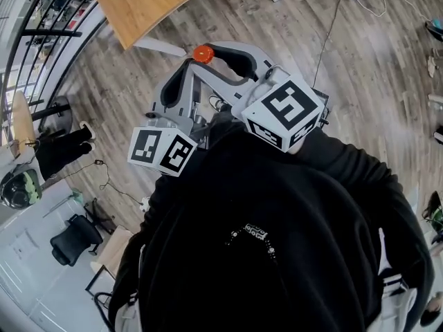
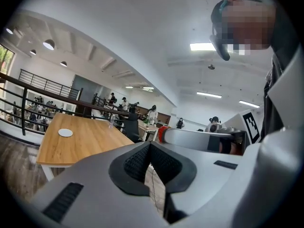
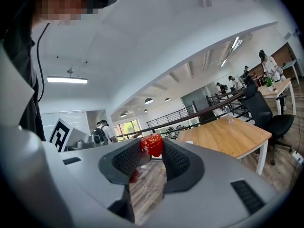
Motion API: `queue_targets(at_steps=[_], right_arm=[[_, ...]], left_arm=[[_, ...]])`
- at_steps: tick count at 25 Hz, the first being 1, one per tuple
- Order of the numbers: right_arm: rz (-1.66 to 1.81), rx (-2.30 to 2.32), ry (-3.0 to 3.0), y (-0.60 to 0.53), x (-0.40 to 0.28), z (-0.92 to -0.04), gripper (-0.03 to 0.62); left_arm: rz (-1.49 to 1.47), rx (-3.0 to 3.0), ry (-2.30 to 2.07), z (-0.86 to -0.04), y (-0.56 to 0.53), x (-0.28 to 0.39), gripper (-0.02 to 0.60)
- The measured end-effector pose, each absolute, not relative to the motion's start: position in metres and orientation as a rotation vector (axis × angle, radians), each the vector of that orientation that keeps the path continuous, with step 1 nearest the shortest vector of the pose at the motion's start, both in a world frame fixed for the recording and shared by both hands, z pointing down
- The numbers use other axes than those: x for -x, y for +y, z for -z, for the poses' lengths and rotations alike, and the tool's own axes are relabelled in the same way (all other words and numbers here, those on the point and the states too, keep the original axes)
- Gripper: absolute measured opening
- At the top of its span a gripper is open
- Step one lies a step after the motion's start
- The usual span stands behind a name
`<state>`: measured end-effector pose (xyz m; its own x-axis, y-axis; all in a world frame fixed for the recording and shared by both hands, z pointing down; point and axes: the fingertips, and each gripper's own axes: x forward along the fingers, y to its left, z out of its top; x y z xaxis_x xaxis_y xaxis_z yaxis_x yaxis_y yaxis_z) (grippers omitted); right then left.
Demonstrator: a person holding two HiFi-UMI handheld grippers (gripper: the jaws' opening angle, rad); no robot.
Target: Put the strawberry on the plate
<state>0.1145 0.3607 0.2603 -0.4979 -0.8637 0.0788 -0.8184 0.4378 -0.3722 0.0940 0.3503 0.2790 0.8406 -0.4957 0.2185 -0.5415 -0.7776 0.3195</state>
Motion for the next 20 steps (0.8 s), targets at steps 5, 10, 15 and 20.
queue_targets(at_steps=[5,10,15,20], right_arm=[[0.537,1.519,2.571,0.325,-0.091,-0.269,0.144],[0.568,1.496,2.588,0.269,-0.064,-0.278,0.144],[0.528,1.484,2.614,0.226,-0.027,-0.267,0.144],[0.537,1.452,2.638,0.195,0.004,-0.271,0.144]], left_arm=[[-0.163,-2.647,-0.781,-0.288,0.315,-0.071,-0.002],[-0.136,-2.624,-0.803,-0.297,0.257,-0.044,-0.002],[-0.119,-2.640,-0.814,-0.287,0.214,-0.007,-0.002],[-0.099,-2.636,-0.845,-0.290,0.183,0.024,-0.002]])
